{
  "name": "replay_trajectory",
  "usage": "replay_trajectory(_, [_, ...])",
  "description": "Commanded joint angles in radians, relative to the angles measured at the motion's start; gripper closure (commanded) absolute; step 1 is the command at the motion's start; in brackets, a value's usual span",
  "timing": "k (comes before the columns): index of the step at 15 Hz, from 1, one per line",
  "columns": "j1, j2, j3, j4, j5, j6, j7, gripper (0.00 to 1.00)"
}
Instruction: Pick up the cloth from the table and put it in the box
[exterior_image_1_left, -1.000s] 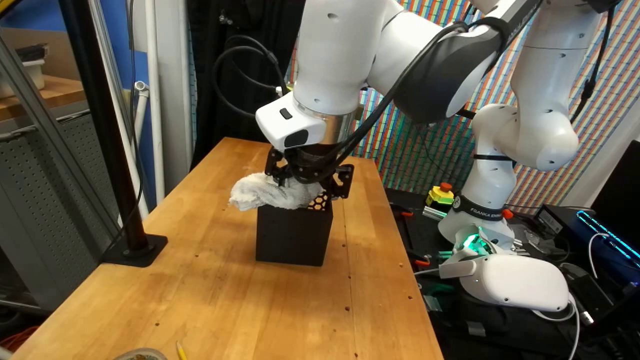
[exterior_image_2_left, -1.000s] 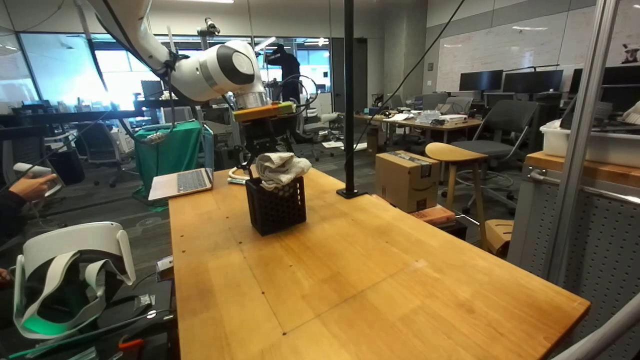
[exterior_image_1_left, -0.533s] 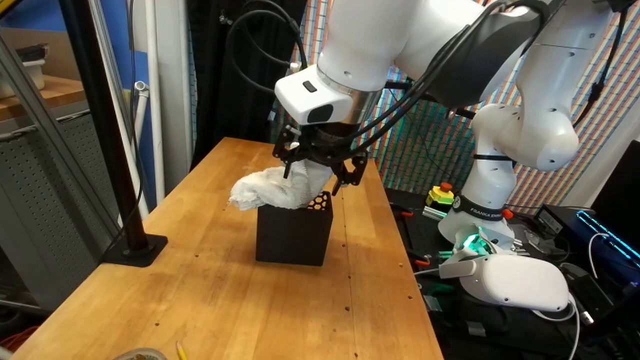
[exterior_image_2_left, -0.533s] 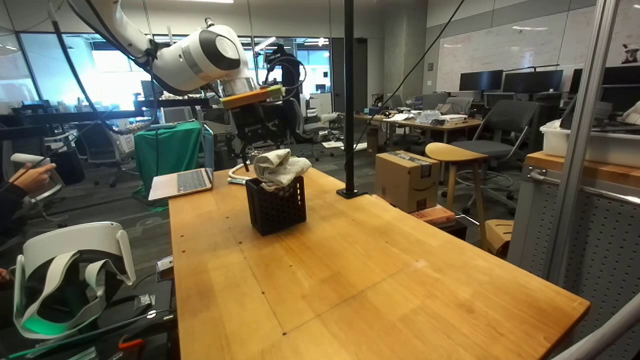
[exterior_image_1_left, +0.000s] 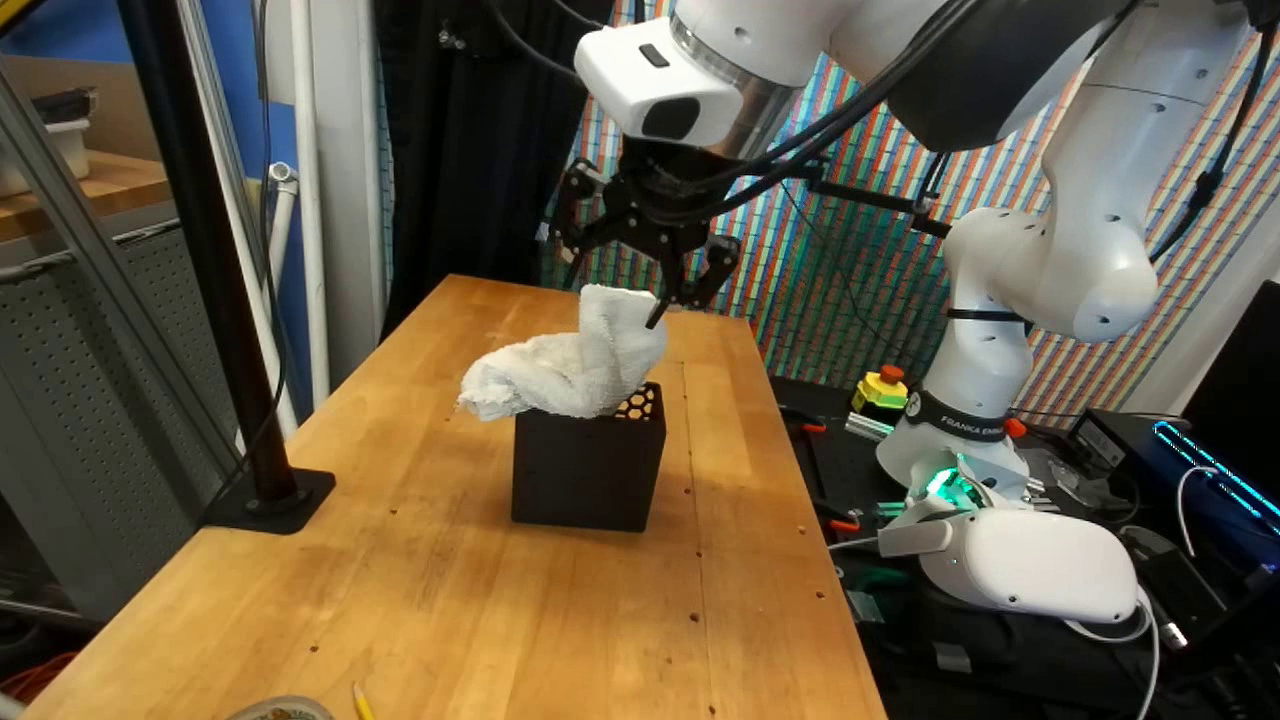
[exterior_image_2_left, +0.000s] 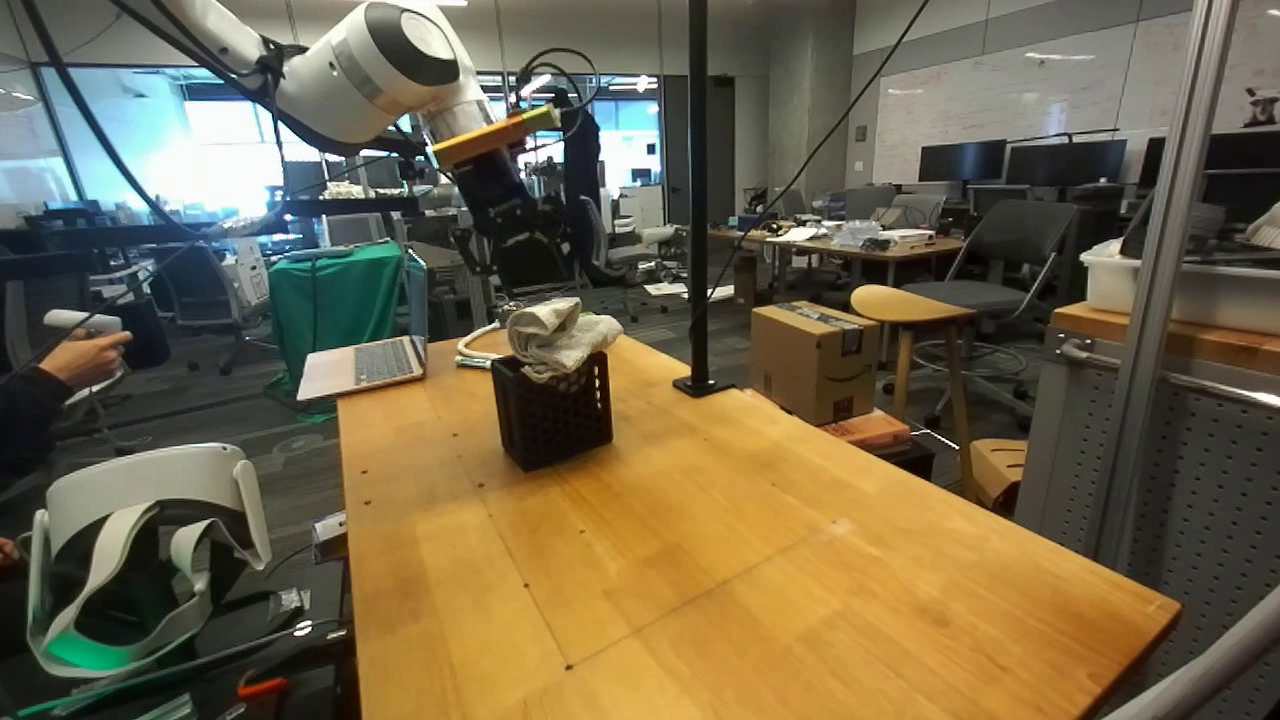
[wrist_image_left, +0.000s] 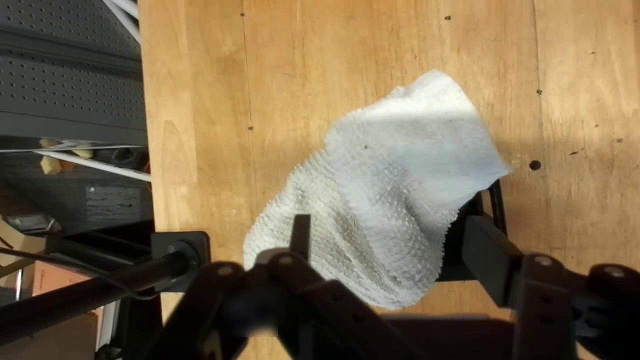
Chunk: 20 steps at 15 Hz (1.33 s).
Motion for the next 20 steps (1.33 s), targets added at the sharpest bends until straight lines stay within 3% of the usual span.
replay_trajectory(1, [-0.009, -0.026, -0.014, -0.006, -0.014, 0.033, 0.000, 0.51])
replay_trajectory(7, [-0.020, -0.005, -0.033, -0.010, -0.012, 0.116, -0.034, 0.94])
replay_trajectory(10, [-0.030, 0.016, -0.048, -0.014, 0.026, 0.147, -0.061, 1.00])
replay_trajectory(14, [-0.044, 0.058, -0.063, -0.020, 0.097, 0.191, -0.108, 0.95])
replay_trajectory(20, [-0.055, 0.137, -0.057, -0.009, 0.236, 0.194, -0.171, 0.96])
